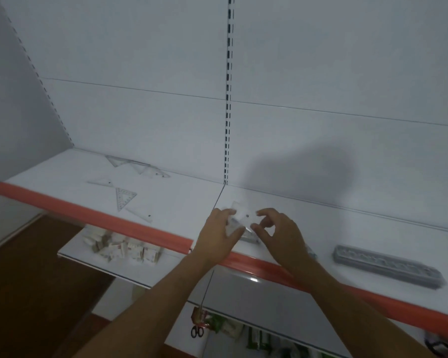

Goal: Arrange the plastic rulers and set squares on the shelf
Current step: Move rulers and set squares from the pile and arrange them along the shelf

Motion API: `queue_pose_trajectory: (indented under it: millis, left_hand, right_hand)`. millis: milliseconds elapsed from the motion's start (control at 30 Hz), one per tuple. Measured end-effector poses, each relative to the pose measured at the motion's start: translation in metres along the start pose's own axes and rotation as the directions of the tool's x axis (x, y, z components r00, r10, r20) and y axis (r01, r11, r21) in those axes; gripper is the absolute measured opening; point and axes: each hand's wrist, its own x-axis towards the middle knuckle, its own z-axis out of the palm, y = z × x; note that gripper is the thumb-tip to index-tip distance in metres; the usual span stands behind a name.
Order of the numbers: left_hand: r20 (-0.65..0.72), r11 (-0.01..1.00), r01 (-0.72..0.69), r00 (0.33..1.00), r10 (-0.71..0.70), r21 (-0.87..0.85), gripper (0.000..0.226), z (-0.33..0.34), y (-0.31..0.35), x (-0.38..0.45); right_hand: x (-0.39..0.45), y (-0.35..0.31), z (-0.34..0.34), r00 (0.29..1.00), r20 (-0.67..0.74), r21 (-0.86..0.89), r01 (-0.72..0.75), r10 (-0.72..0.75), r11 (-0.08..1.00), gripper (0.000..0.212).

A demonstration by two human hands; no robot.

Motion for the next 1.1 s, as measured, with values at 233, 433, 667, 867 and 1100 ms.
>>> queue_pose_trajectory:
  millis: [233, 433, 667, 867, 1100]
  left_hand:
    - [0.17, 0.863, 0.136, 0.984, -0.059, -0.488, 0.031, -0.016, 0.027, 0.002]
    - [0.252, 0.823, 0.163, 0.967, -0.025, -0.544, 0.043, -0.013, 0.025, 0.006]
    - [-0.121, 0.92, 0.112, 0.978, -0.169, -0.376, 0.036, -0.024, -0.003, 0.007]
    - [-0.2, 0.986, 0.125, 0.969, -0.146, -0.114, 0.012, -0.018, -0.029, 0.003]
    - [-0.139, 0.991, 0.076, 0.988, -0.06, 0.112, 0.026, -0.003, -0.041, 0.0]
  right_hand:
    - [0.005, -0.026, 0.007, 0.979, 0.188, 0.288, 0.021, -0.078, 0.957, 0.016]
    - [0.008, -0.031, 0.011, 0.997, 0.049, 0.341, 0.04, -0.061, 0.939, 0.02]
    - [0.01, -0.003, 0.007, 0.998, 0.048, 0.019, -0.036, 0.035, 0.999, 0.021]
    - [0.008, 0.002, 0.018, 0.99, 0.136, -0.225, -0.014, 0.045, 0.974, 0.024]
    - [0.011, 0.0, 0.039, 0.994, 0.085, -0.316, -0.043, 0.074, 0.948, 0.022]
